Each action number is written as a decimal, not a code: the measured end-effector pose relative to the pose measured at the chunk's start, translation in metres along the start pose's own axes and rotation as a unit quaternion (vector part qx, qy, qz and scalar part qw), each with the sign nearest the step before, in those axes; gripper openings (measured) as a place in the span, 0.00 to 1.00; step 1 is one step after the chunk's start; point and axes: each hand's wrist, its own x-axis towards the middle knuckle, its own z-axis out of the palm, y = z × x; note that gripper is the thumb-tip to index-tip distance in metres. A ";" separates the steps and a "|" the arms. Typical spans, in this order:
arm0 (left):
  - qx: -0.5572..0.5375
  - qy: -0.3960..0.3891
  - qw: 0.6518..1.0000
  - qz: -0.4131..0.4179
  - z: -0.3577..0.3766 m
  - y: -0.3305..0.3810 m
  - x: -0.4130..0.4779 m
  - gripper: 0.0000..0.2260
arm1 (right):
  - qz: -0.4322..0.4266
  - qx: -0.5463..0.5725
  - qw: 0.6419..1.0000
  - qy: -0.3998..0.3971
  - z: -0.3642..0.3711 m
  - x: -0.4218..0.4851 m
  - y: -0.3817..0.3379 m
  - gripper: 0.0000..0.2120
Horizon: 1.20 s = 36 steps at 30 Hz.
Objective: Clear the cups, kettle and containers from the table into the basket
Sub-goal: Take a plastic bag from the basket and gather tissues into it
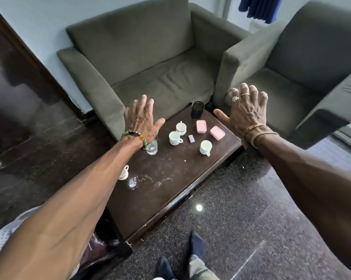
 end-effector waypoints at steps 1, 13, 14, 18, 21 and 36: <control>-0.001 0.011 1.000 -0.010 -0.005 0.000 0.007 0.34 | -0.010 0.004 1.000 0.007 -0.001 0.012 0.000 0.40; 0.032 0.024 0.999 -0.024 0.000 0.015 0.031 0.34 | -0.043 0.023 0.999 0.024 0.028 0.051 0.009 0.37; 0.034 0.020 0.999 -0.025 0.005 0.013 0.029 0.34 | -0.047 0.020 0.999 0.017 0.031 0.050 0.007 0.37; 0.035 -0.004 0.998 -0.044 0.021 0.000 0.019 0.34 | -0.063 0.020 0.998 -0.009 0.044 0.050 -0.007 0.38; 0.032 -0.014 0.998 -0.052 0.025 -0.018 0.013 0.33 | -0.075 0.023 0.997 -0.027 0.047 0.052 -0.027 0.38; 0.050 0.016 0.980 -0.191 -0.035 -0.188 -0.041 0.33 | -0.220 0.093 0.971 0.025 -0.002 0.074 -0.225 0.38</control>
